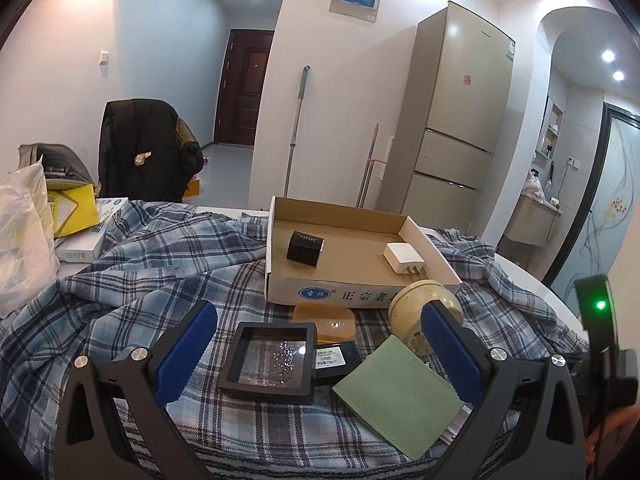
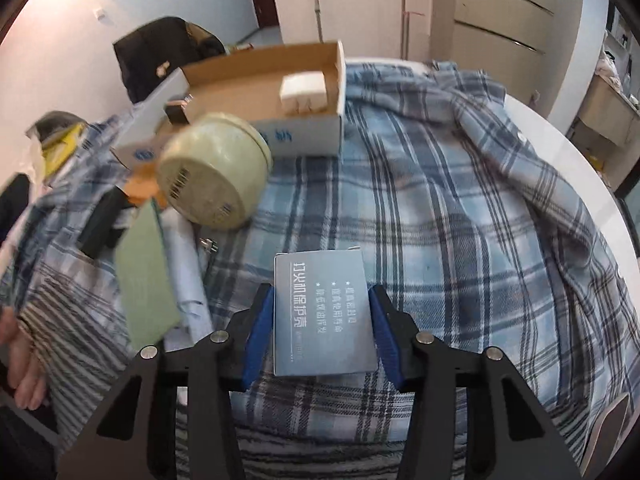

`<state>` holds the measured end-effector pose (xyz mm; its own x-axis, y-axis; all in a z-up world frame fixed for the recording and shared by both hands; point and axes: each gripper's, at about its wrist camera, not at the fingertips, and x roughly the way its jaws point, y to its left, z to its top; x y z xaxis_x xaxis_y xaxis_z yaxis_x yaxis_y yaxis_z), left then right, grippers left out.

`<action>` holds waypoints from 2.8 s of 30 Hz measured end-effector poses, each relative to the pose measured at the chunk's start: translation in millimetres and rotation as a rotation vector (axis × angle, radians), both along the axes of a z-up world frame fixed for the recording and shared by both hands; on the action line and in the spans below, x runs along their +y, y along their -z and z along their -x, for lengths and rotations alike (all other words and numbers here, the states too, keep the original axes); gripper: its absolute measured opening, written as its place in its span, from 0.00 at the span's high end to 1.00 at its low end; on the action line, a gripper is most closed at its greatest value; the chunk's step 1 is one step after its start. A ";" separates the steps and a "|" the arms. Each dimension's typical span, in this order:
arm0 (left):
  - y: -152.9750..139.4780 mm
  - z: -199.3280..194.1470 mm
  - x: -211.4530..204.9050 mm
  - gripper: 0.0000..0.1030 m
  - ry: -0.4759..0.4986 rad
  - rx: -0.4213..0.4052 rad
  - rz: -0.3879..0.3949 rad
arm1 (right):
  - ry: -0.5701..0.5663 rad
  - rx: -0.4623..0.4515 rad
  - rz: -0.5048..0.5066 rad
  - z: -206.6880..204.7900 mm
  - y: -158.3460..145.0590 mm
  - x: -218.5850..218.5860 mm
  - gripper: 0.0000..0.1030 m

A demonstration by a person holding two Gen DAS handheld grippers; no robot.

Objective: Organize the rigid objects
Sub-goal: 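Grasp the black square frame with the left gripper while the right holds the grey-blue box, then carry the black frame and grey-blue box over the cardboard box with both grippers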

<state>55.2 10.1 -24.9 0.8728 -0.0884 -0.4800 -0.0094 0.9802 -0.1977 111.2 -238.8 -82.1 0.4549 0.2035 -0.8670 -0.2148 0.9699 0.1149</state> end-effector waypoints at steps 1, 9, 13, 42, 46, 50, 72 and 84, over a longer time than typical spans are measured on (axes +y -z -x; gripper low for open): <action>0.2 -0.3 0.8 0.00 -0.004 0.002 0.003 | 0.000 -0.002 -0.008 0.2 0.5 -1.1 0.55; 3.0 -2.0 3.8 0.00 -0.005 0.020 0.014 | -0.019 -0.031 0.055 5.3 5.3 7.6 0.55; 3.8 -3.6 7.8 0.00 0.008 0.023 0.040 | -0.001 -0.080 0.038 9.4 -1.3 3.5 0.56; 46.7 -69.7 47.3 0.15 0.248 0.395 0.059 | -0.015 -0.327 -0.016 35.1 -34.5 3.5 0.56; 58.0 -74.5 37.9 0.15 0.219 0.442 -0.015 | -0.015 -0.316 -0.021 33.6 -33.3 2.9 0.56; 64.4 -77.6 39.0 0.15 0.225 0.476 -0.003 | -0.018 -0.305 -0.025 32.4 -31.1 3.3 0.56; -23.7 -0.7 38.0 0.30 0.009 0.073 -0.215 | 0.008 -0.345 -0.042 36.3 -42.0 -5.2 0.56; -66.4 -60.0 31.0 0.30 0.047 0.236 -0.084 | 0.122 -0.429 0.033 31.7 -117.5 -17.5 0.55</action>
<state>115.2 41.1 41.4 0.7315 -0.0776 -0.6774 0.0004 0.9936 -0.1133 79.5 -256.3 35.4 0.7938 0.1017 -0.5996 -0.1203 0.9927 0.0091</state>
